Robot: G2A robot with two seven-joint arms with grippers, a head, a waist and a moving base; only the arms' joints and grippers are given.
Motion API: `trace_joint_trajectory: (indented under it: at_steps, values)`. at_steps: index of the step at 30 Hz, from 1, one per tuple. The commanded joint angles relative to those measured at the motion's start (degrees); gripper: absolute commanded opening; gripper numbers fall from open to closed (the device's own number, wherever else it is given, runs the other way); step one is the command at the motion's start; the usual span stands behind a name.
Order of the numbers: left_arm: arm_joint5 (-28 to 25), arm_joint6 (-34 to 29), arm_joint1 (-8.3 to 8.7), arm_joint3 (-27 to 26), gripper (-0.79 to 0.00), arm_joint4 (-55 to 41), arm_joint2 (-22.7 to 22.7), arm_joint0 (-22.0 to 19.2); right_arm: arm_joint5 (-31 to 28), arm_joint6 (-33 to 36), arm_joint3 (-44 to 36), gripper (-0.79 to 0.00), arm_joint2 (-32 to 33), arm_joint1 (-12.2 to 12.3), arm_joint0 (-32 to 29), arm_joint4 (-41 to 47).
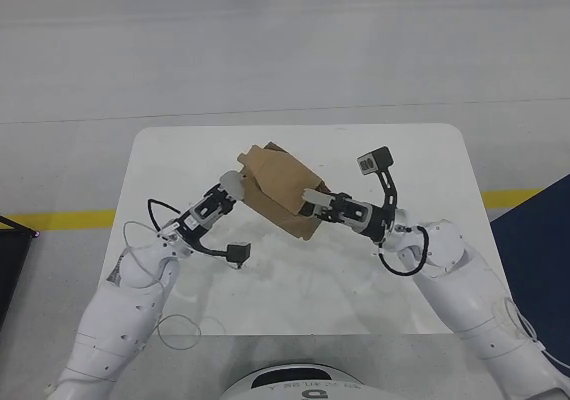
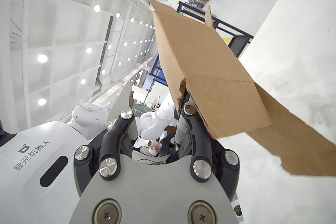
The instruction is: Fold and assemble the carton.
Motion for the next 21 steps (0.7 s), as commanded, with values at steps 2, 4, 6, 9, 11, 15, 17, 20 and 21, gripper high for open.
trace_joint_trajectory:
  at_steps: [2, 4, 6, 9, 11, 15, 17, 20, 21]
  values:
    - [-0.2, 0.2, -0.02, 0.0, -0.785, 0.5, 0.4, -0.1, -0.2, -0.1, -0.3, -0.428, -0.3, -0.1, -0.2, -0.1]
    - [-0.1, 0.1, -0.04, 0.0, -0.785, 0.7, 0.5, -0.1, -0.2, -0.1, -0.2, -0.443, -0.4, -0.2, -0.2, -0.2]
    - [0.0, 0.0, -0.03, 0.0, -0.785, 0.8, 0.5, -0.2, -0.1, -0.2, 0.0, -0.456, -0.4, -0.3, -0.1, -0.3]
    - [-0.1, 0.1, 0.01, 0.0, -0.785, 1.1, 0.5, -0.1, 0.4, -0.1, 0.2, -0.483, -0.4, -0.3, 0.0, -0.3]
    - [-0.1, 0.2, 0.03, -0.1, -0.785, 1.4, 0.5, 0.0, 0.8, 0.2, 0.2, -0.523, -0.6, -0.4, 0.0, -0.3]
    - [-0.2, 0.2, 0.06, -0.2, -0.785, 1.7, 0.5, 0.0, 1.5, 0.6, 0.2, -0.557, -0.7, -0.5, 0.1, -0.7]
    - [-0.2, 0.2, 0.08, -0.2, -0.785, 1.8, 0.5, 0.0, 1.8, 0.7, 0.3, -0.643, -0.8, -0.5, 0.1, -0.8]
    - [0.0, 0.1, 0.11, -0.2, -0.785, 1.9, 0.4, 0.0, 2.2, 1.1, 0.3, -0.785, -0.8, -0.5, 0.1, -0.9]
    - [0.0, 0.1, 0.12, -0.2, -0.785, 1.9, 0.3, 0.0, 2.4, 1.2, 0.4, -0.785, -0.8, -0.6, 0.1, -1.0]
